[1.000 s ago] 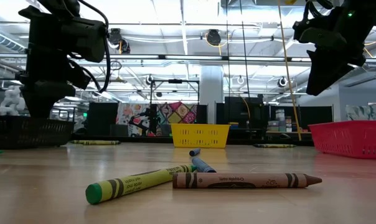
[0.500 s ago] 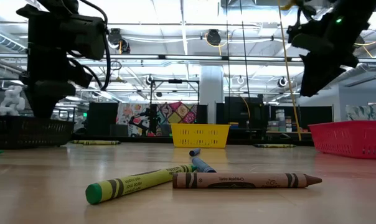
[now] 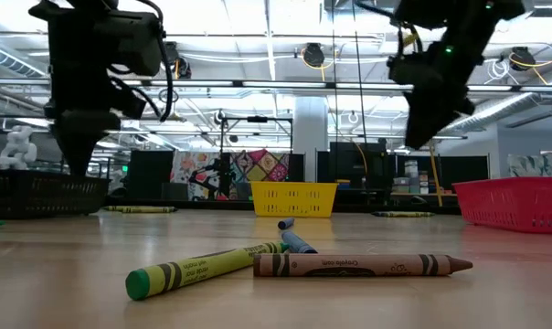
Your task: Sort crayons
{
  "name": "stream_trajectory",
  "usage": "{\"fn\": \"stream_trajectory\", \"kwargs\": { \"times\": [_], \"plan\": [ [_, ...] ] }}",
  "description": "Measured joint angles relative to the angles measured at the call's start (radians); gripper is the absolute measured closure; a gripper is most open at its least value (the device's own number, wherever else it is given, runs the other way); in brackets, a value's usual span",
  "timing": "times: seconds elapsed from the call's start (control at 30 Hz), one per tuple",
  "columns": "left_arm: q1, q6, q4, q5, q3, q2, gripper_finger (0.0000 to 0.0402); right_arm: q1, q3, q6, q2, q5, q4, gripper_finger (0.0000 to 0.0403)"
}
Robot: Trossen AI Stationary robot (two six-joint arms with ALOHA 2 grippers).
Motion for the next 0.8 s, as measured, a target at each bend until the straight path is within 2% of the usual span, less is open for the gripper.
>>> {"fn": "stream_trajectory", "kwargs": {
  "times": [0.3,0.43,0.57,0.8],
  "plan": [
    [0.0,0.158,0.006,-0.02,0.069,0.0,0.0331,-0.012,0.0,0.049,0.089,-0.027,0.225,0.0298],
    [0.0,0.205,0.003,-0.021,0.07,0.0,0.0331,-0.012,0.0,0.108,0.152,-0.027,0.221,0.0298],
    [-0.003,0.247,0.002,-0.022,0.07,0.0,0.0331,-0.028,0.0,0.082,0.176,-0.024,0.219,0.0298],
    [-0.003,0.26,0.005,-0.039,0.07,0.0,0.0331,-0.173,0.0,0.029,0.164,-0.024,0.139,0.0298]
  ]
}}
